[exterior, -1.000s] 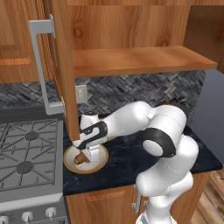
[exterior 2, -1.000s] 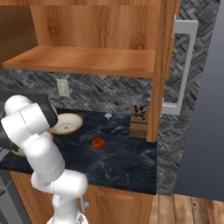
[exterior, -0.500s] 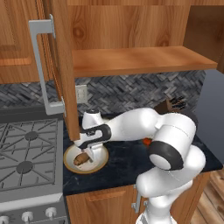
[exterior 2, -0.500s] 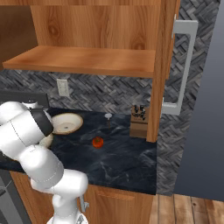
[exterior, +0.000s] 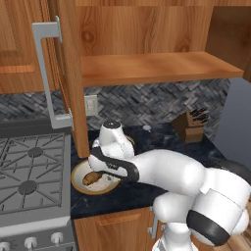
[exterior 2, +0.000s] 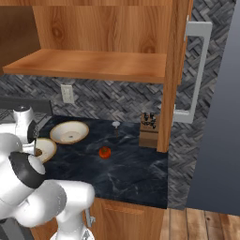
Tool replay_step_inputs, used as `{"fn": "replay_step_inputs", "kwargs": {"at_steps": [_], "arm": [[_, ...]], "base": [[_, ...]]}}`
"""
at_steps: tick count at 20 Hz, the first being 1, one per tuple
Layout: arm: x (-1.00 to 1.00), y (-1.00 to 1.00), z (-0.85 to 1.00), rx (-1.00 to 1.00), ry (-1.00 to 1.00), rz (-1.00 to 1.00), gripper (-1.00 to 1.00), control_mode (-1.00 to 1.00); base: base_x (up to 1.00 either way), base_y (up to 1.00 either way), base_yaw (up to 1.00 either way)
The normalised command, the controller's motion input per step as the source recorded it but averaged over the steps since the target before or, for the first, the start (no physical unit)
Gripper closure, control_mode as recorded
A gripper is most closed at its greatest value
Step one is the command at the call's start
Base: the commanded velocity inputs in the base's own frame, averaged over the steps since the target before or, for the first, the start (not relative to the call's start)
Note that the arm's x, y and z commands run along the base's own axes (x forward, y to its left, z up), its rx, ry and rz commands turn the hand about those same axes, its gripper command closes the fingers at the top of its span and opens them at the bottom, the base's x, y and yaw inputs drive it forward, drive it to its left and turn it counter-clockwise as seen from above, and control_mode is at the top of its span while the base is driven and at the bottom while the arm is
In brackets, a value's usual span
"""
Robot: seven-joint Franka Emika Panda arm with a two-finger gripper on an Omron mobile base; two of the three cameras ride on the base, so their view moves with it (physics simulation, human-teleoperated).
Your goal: Pick both bowls and place them on the counter. Then place the tomato in one bowl and place the potato in the other bowl.
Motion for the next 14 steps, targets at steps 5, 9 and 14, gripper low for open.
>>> {"fn": "replay_step_inputs", "kwargs": {"at_steps": [5,9,14], "arm": [[-0.44,-0.40,0.39,0.00,-0.15,-0.01,-1.00,-1.00],[-0.37,-0.43,0.49,0.00,-0.09,0.00,-1.00,-1.00],[-0.37,-0.47,0.50,0.00,-0.10,0.00,-1.00,-1.00]], "base": [[0.00,0.00,0.00],[0.00,0.00,0.00],[0.00,0.00,0.00]]}}
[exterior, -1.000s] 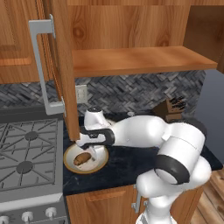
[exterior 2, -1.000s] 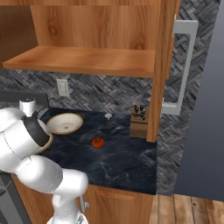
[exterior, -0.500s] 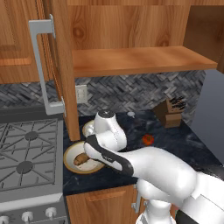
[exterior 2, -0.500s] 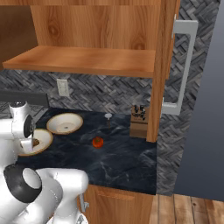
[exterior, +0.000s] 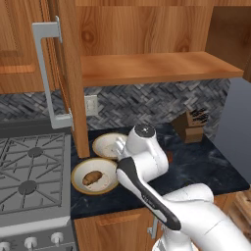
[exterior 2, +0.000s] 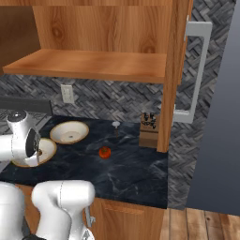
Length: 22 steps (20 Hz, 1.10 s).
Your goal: Pick both bowls and place them on the counter. Then place the tomato in one bowl and place the potato in the other bowl.
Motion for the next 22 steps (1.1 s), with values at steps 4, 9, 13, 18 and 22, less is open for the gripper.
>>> {"fn": "replay_step_inputs", "kwargs": {"at_steps": [4,9,13,18,22], "arm": [[-0.31,-0.49,0.45,0.00,-0.16,0.03,-1.00,-1.00],[-0.19,-0.44,0.43,-0.04,-0.19,0.07,-1.00,-1.00],[-0.13,-0.44,0.38,-0.11,-0.24,0.17,-1.00,-1.00],[-0.13,-0.49,0.24,-0.15,-0.16,0.24,-1.00,-1.00],[-0.15,-0.54,0.07,-0.17,-0.12,0.18,-1.00,-1.00]], "base": [[0.00,0.00,0.00],[0.00,0.00,0.00],[0.00,0.00,0.00],[0.00,0.00,0.00],[0.00,0.00,0.00]]}}
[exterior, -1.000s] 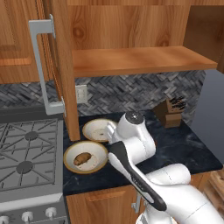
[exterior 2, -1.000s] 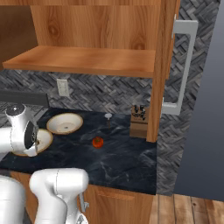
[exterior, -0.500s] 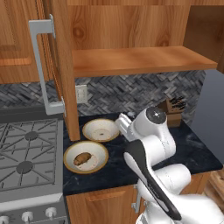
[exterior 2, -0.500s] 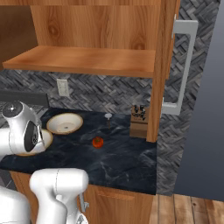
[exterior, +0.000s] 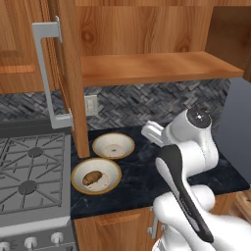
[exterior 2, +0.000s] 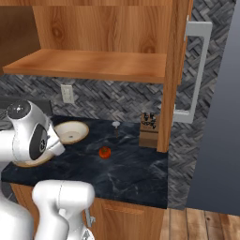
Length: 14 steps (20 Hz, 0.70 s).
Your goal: Pick both bowls and place them on the counter. Then place the tomato in one bowl and place the potato in the other bowl.
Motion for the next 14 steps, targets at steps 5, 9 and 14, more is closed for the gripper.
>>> {"fn": "replay_step_inputs", "kwargs": {"at_steps": [5,9,14], "arm": [[-0.06,-0.54,0.00,-0.18,-0.03,0.10,-1.00,-1.00],[-0.03,-0.46,-0.01,-0.24,-0.03,0.10,-1.00,-1.00],[-0.02,-0.44,-0.10,-0.19,-0.01,0.10,-1.00,-1.00]], "base": [[0.00,0.00,0.00],[0.00,0.00,0.00],[0.00,0.00,0.00]]}}
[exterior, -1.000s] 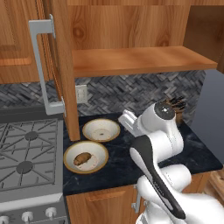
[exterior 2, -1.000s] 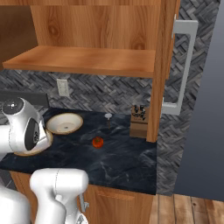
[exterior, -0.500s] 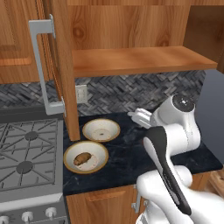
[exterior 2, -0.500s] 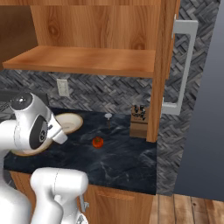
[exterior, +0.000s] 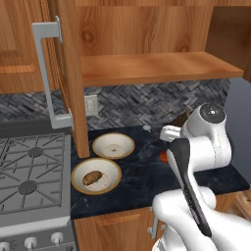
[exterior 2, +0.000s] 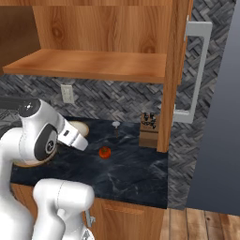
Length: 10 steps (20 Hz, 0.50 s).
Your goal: Pick both bowls and place them on the counter. Then place the tomato in one bowl and place the potato in the other bowl.
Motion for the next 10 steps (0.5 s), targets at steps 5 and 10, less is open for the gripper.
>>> {"fn": "replay_step_inputs", "kwargs": {"at_steps": [5,10], "arm": [[0.00,-0.46,-0.12,-0.01,0.00,0.15,-1.00,-1.00],[0.07,-0.15,-0.21,0.04,-0.04,0.22,-1.00,-1.00]], "base": [[0.00,0.00,0.00],[0.00,0.00,0.00]]}}
